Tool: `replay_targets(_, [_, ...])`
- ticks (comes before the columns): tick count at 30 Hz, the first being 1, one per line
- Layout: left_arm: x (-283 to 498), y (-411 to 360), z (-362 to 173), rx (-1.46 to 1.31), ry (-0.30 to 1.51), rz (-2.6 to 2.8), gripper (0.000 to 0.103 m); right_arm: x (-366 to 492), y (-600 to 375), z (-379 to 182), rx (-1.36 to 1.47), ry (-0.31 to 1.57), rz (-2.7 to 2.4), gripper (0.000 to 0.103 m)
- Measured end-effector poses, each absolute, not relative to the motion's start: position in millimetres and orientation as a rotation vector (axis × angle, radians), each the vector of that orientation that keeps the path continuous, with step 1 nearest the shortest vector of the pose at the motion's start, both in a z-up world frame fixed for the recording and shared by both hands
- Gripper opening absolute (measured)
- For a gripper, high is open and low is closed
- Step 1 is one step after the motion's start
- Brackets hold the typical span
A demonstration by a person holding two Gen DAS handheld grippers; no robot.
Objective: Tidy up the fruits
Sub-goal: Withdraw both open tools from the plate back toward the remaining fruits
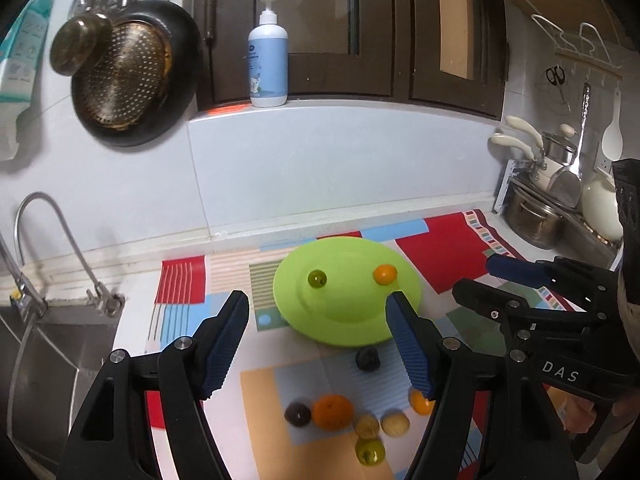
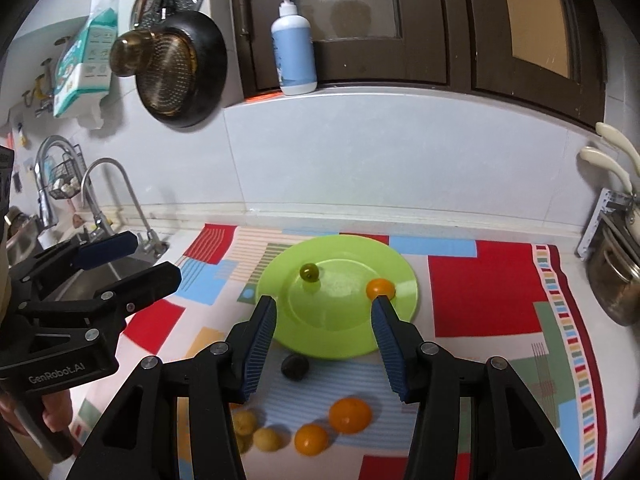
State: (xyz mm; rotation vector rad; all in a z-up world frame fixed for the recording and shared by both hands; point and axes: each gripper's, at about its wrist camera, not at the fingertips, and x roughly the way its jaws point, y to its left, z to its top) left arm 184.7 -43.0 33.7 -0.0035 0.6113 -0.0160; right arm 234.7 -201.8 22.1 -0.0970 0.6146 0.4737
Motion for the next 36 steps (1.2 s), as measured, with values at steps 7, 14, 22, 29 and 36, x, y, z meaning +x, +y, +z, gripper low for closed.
replay_targets(7, [155.5,-50.1,31.9,0.008,0.600,0.005,0.070,202.8,-205.8,21.2,-0.127,0.588,0.473,0.051])
replay_targets(14, [128.1,-62.3,23.8,0.023,0.597,0.022,0.070,183.7,-216.5,13.6,-0.121,0.590,0.501,0.051])
replay_targets(22, [103.9,-71.9,12.2,0.075,0.562,0.063,0.070,166.3,-221.8,2.6,-0.161,0.588,0.527,0.051])
replay_targets(29, [105.2,-71.8,-12.7,0.055,0.611,0.028,0.070,158.5,-218.2,-12.3,-0.190,0.608,0.545,0.051])
replay_targets(36, [109.2,-78.0,-36.6,0.066,0.652,0.003,0.070,162.2,-217.0,-32.9,-0.215,0.655,0.552,0.051])
